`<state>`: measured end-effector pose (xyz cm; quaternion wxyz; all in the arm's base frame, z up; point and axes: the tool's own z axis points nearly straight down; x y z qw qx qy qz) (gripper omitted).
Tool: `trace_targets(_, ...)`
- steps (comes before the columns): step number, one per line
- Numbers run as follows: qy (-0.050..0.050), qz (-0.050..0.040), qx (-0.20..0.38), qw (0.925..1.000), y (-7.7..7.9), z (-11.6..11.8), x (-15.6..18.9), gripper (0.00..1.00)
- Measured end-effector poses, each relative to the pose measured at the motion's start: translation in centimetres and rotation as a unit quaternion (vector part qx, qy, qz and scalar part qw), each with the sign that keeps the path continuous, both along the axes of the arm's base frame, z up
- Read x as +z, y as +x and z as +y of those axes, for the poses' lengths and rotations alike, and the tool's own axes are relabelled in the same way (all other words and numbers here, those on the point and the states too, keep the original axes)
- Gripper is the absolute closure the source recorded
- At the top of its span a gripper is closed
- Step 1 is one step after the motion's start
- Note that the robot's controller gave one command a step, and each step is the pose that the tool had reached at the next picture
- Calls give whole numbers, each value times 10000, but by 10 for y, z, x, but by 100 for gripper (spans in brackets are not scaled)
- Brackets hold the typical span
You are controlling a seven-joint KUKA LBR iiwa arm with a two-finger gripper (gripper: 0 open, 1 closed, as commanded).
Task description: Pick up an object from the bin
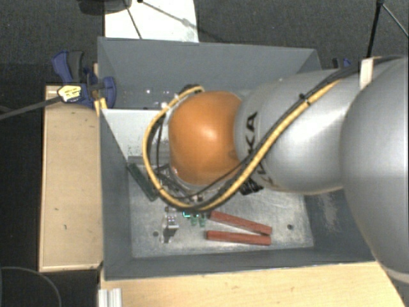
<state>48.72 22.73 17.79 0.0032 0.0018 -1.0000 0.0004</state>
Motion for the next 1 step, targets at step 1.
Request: trace_targets(1,11,-38,-25,10000,2,-1,4,0)
